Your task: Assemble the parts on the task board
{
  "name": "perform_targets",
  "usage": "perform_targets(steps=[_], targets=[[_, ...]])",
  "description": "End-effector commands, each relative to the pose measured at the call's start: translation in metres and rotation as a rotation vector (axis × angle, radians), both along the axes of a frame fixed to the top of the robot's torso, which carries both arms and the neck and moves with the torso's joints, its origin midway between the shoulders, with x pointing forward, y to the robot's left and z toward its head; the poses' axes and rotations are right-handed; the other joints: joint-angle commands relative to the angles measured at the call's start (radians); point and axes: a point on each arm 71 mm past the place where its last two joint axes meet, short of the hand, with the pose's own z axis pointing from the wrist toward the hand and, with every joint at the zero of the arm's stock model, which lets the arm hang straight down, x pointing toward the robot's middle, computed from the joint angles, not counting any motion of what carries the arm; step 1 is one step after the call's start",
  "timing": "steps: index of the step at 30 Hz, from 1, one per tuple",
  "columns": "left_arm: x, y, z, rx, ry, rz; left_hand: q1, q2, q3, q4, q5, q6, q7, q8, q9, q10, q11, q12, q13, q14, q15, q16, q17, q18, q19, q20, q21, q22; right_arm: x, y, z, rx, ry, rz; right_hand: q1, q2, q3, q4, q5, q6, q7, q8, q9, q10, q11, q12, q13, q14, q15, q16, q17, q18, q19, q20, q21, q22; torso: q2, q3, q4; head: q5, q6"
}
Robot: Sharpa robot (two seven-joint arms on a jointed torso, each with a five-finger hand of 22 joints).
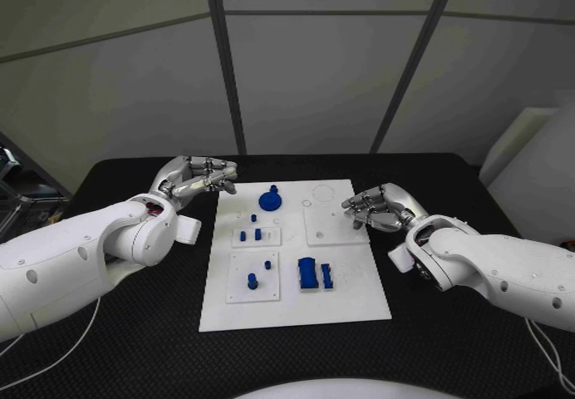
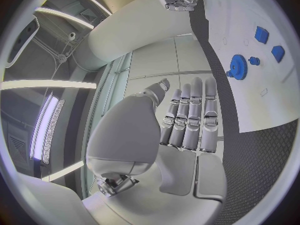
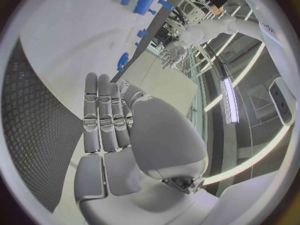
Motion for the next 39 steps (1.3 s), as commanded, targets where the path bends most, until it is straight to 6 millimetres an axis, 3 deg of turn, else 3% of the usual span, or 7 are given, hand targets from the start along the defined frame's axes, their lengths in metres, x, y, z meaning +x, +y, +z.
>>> perform_targets(steps=[1, 18, 19, 29, 32, 33, 39], targets=[[0.006, 0.002, 0.0, -0.076, -0.024, 0.006, -0.006, 0.011, 0.005, 0.013, -0.007, 0.008, -0.003, -0.013, -0.001, 0.032, 0.012, -0.07, -0.036, 0.04, 0.011, -0.151, -0.051, 0.017, -0.02, 0.027, -0.075, -0.09, 0.018, 0.004, 0.002, 0.269, 0.028, -0.044, -0.009, -0.011, 0.024, -0.003, -0.014, -0.003, 0.008, -0.017, -0.008, 0.015, 0.01, -0.047, -0.062, -0.04, 0.018, -0.082, -0.059, -0.007, -0.041, 0.016, -0.053, -0.031, -0.028, -0.003, -0.0153, 0.005, 0.032], [0.03, -0.002, -0.015, -0.153, -0.02, 0.196, -0.019, 0.068, -0.19, 0.038, -0.008, -0.071, -0.045, -0.089, -0.008, -0.053, 0.052, -0.248, -0.046, -0.066, 0.089, -0.506, -0.202, 0.014, -0.27, 0.113, -0.127, -0.431, 0.06, 0.027, -0.009, 0.389, 0.021, -0.054, -0.105, -0.043, 0.038, -0.023, -0.02, -0.039, 0.022, -0.076, -0.026, 0.017, 0.053, -0.233, -0.269, -0.046, 0.087, -0.388, -0.35, 0.004, -0.036, 0.1, -0.342, -0.254, -0.07, -0.0052, -0.0065, 0.022, 0.111], [0.029, -0.003, -0.016, -0.119, -0.002, 0.152, -0.428, 0.118, -0.236, 0.006, -0.048, -0.346, -0.089, -0.153, -0.073, -0.348, 0.001, -0.312, -0.109, -0.342, 0.038, -0.569, -0.283, -0.051, -0.471, 0.028, -0.191, -0.533, 0.059, 0.026, -0.011, 0.345, 0.029, -0.085, -0.522, 0.032, -0.049, -0.058, -0.111, -0.332, -0.034, -0.138, -0.091, -0.302, 0.007, -0.293, -0.329, -0.367, 0.047, -0.456, -0.394, -0.054, -0.323, 0.026, -0.398, -0.309, -0.066, -0.0053, -0.0125, 0.02, 0.107], [0.013, -0.016, -0.019, -0.113, -0.005, 0.188, -0.715, 0.118, -0.278, -0.073, -0.145, -0.537, -0.184, -0.153, -0.073, -0.548, -0.037, -0.312, -0.109, -0.538, 0.004, -0.569, -0.283, -0.095, -0.618, -0.035, -0.191, -0.61, 0.047, 0.037, 0.001, 0.411, 0.012, -0.131, -0.82, 0.032, -0.111, -0.058, -0.111, -0.539, -0.071, -0.138, -0.091, -0.53, -0.025, -0.293, -0.329, -0.588, -0.037, -0.456, -0.436, -0.078, -0.521, -0.015, -0.452, -0.36, -0.1, 0.0233, -0.0149, 0.051, 0.137], [0.002, -0.025, -0.02, -0.107, -0.005, 0.211, -0.791, 0.118, -0.358, -0.073, -0.145, -0.588, -0.184, -0.153, -0.073, -0.602, -0.047, -0.312, -0.109, -0.589, -0.005, -0.569, -0.283, -0.094, -0.656, -0.052, -0.191, -0.629, 0.038, 0.043, 0.008, 0.448, 0.01, -0.164, -0.899, 0.032, -0.127, -0.058, -0.111, -0.594, -0.082, -0.138, -0.091, -0.59, -0.1, -0.293, -0.329, -0.649, -0.037, -0.456, -0.512, -0.083, -0.575, -0.028, -0.463, -0.371, -0.101, 0.0242, -0.015, 0.052, 0.138], [-0.005, -0.03, -0.021, -0.103, -0.004, 0.224, -0.821, 0.118, -0.358, -0.073, -0.145, -0.608, -0.184, -0.153, -0.073, -0.624, -0.051, -0.312, -0.109, -0.61, -0.077, -0.569, -0.283, -0.094, -0.671, -0.058, -0.191, -0.636, 0.032, 0.047, 0.011, 0.466, 0.011, -0.183, -0.933, 0.032, -0.134, -0.058, -0.111, -0.618, -0.087, -0.138, -0.091, -0.616, -0.1, -0.293, -0.329, -0.675, -0.037, -0.456, -0.512, -0.093, -0.598, -0.033, -0.467, -0.375, -0.101, 0.0242, -0.015, 0.052, 0.138], [-0.029, -0.044, -0.023, -0.085, 0.002, 0.266, -0.936, 0.118, -0.358, -0.073, -0.145, -0.685, -0.184, -0.153, -0.073, -0.705, -0.124, -0.312, -0.109, -0.688, -0.077, -0.569, -0.283, -0.095, -0.728, -0.082, -0.191, -0.665, 0.015, 0.055, 0.019, 0.507, 0.026, -0.24, -1.049, 0.032, -0.157, -0.058, -0.111, -0.699, -0.164, -0.138, -0.091, -0.705, -0.1, -0.293, -0.329, -0.763, -0.037, -0.456, -0.512, -0.104, -0.677, -0.052, -0.548, -0.455, -0.101, 0.0242, -0.015, 0.052, 0.138]])
